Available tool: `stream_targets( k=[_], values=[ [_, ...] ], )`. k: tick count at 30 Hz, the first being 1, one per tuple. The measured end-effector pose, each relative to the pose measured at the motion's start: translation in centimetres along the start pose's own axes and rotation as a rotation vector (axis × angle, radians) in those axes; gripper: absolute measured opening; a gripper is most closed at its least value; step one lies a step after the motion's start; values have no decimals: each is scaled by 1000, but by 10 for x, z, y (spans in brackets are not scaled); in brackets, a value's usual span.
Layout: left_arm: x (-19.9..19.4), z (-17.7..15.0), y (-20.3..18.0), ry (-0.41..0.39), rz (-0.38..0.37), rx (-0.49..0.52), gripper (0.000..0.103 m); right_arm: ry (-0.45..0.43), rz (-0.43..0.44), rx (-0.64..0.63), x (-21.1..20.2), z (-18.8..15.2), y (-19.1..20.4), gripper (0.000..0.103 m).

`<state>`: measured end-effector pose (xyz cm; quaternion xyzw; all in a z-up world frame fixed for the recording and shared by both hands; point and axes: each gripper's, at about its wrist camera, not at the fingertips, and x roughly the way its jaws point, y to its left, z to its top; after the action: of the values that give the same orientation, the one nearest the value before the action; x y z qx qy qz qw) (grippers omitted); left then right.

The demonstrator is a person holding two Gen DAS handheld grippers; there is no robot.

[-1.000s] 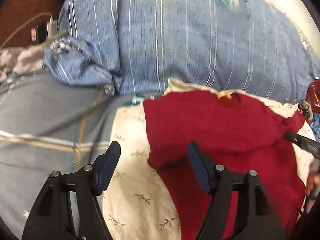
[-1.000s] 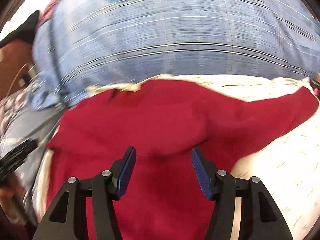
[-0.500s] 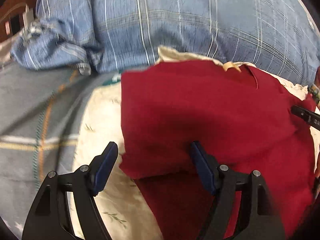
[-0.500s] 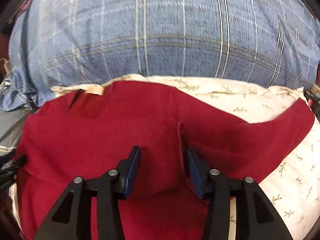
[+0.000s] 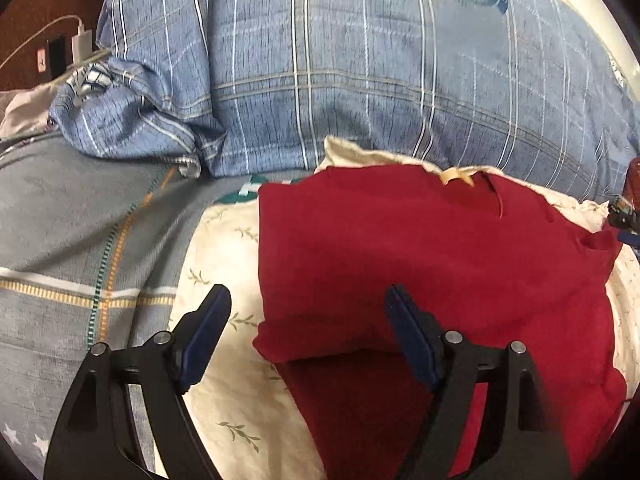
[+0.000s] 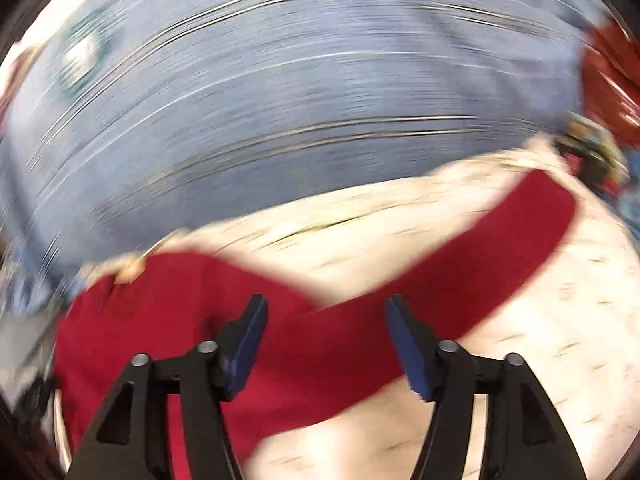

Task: Fold small clothes
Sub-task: 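Grasp the other sleeve with the right tool and fold it across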

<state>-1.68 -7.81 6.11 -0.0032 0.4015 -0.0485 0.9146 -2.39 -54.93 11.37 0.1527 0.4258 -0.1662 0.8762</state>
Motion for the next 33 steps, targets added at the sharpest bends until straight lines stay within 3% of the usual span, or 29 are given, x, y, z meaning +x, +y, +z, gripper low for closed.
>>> stream_targets(
  k=[4, 10, 11, 12, 14, 18, 24, 28, 33],
  values=[
    [5, -1, 0, 17, -1, 0, 80, 0, -134, 161, 25, 35, -64, 68],
    [19, -3, -3, 50, 14, 14, 80, 26, -192, 262, 60, 60, -109, 66],
    [20, -3, -4, 52, 14, 21, 80, 34, -199, 275, 67, 61, -115, 56],
    [22, -3, -5, 53, 16, 29, 80, 40, -201, 286, 72, 60, -119, 33],
    [24, -3, -5, 56, 18, 35, 80, 30, -180, 289, 74, 57, -125, 14],
    [21, -1, -2, 50, 13, 17, 80, -26, -107, 262, 48, 55, -121, 7],
    [6, 4, 9, 3, 0, -47, 80, -160, 24, 42, -39, 64, -65, 7],
    [-1, 7, 16, -23, -9, -83, 80, -270, 209, -139, -111, 62, 12, 7],
    [-13, 10, 22, -71, -51, -117, 80, -231, 422, -356, -134, 32, 114, 7]
  ],
)
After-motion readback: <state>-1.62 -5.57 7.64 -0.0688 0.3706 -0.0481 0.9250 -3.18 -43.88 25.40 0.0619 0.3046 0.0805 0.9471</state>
